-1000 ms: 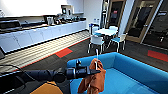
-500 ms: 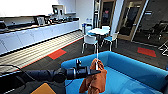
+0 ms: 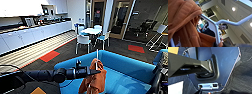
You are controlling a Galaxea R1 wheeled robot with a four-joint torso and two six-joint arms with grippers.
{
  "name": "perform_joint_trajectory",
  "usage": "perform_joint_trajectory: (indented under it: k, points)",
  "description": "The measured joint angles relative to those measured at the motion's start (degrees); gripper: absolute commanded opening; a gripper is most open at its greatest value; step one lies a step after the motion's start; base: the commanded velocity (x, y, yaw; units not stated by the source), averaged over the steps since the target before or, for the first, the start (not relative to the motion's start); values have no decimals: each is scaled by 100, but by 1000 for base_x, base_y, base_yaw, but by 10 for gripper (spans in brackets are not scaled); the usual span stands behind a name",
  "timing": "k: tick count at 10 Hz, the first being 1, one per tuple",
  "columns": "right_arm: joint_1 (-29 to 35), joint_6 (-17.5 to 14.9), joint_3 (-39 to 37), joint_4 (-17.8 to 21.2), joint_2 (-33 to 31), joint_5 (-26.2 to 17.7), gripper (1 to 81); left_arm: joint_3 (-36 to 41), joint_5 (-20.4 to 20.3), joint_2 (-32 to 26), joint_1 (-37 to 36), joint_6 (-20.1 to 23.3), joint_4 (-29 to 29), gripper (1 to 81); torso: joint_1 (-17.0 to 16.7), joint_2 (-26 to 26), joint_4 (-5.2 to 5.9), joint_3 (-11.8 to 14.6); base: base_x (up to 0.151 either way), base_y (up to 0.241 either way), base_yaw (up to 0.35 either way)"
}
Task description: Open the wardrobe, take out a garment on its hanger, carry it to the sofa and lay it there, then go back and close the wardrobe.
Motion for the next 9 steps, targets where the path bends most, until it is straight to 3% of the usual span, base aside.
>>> perform_joint_trajectory:
  k: [9]
  points:
    - [-33,0,-11,-2,22,0,811,17,-2,-33,24,0,4,10,-2,0,0,0,0,0,-206]
